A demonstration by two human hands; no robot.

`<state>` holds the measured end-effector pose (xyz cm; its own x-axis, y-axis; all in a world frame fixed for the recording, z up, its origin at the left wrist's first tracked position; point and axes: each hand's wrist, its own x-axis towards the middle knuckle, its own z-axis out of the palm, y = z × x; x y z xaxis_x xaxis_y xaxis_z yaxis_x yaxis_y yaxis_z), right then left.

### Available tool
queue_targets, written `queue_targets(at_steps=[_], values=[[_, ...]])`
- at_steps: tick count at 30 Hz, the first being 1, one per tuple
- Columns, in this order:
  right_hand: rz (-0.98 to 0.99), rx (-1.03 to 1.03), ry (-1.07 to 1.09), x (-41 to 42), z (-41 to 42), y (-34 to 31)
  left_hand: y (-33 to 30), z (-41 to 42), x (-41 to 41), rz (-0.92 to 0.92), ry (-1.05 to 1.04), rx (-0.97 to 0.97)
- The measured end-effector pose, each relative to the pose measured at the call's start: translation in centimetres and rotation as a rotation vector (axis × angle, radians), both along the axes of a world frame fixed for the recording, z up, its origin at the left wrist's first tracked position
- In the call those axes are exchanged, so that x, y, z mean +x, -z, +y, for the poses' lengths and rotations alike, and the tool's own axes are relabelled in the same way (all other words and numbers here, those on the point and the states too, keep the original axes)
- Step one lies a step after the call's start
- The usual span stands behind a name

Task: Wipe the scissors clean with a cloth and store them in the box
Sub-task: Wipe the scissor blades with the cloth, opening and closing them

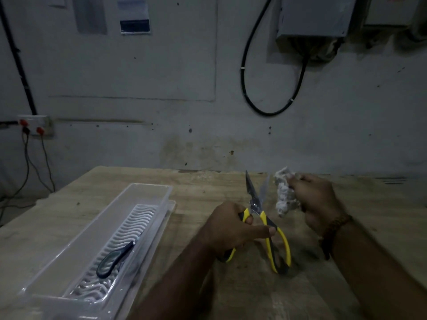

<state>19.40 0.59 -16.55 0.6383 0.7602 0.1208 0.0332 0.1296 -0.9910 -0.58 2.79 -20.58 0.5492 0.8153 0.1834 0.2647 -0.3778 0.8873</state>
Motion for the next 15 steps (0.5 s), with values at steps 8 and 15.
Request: queue_targets(at_steps=[8,15], values=[[-0.567,-0.293,0.051,1.2,-0.3,2.1,-0.2,0.3,-0.8,0.028,0.038,0.049],[-0.794,-0.515,-0.122,0.1,-1.2,0.7,0.0,0.9,-0.8,0.035,0.003,0.011]])
